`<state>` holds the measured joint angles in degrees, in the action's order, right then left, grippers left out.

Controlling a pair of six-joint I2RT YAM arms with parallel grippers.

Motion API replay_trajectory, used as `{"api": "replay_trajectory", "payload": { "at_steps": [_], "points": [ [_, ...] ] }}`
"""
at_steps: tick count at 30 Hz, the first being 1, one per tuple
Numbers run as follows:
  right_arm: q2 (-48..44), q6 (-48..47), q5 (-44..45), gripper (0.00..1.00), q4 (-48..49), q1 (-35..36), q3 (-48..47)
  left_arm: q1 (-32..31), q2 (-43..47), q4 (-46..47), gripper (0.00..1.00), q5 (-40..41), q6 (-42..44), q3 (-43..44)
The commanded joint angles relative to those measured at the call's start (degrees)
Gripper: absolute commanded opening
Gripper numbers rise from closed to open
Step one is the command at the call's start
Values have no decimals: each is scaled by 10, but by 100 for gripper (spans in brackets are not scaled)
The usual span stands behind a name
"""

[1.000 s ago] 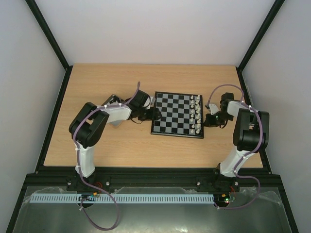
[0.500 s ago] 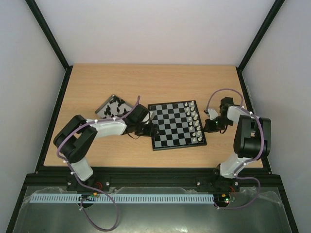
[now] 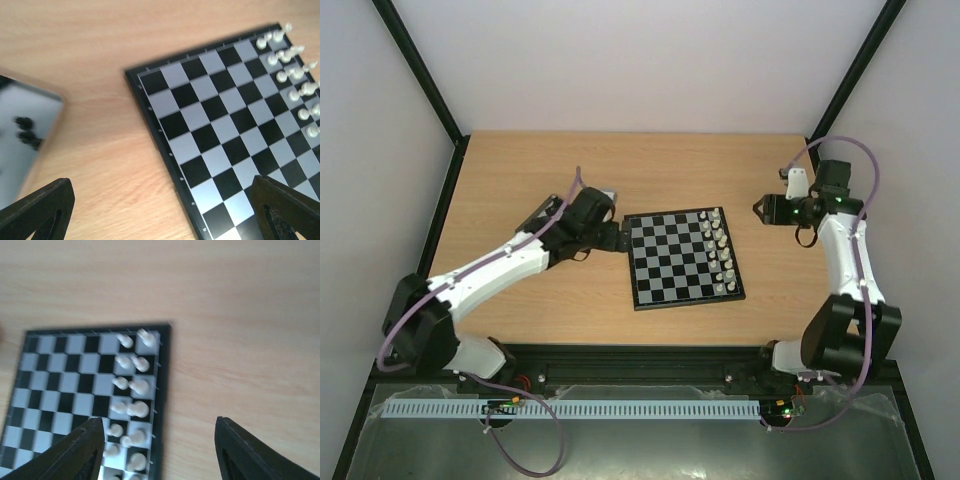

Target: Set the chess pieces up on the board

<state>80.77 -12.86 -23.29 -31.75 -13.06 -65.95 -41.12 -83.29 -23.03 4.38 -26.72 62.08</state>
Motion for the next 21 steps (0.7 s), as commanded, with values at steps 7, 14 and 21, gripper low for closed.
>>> {"api": "replay_trajectory", "payload": {
  "at_steps": [7,14,21],
  "points": [
    [-113,111,-148,69,93,7,62,2,105,-38,99,256,56,41],
    [-188,129,-160,69,186,8,169,104,43,-80,92,221,62,43],
    [-194,128,-142,69,197,8,186,229,-16,-42,41,49,25,31]
  ]
}}
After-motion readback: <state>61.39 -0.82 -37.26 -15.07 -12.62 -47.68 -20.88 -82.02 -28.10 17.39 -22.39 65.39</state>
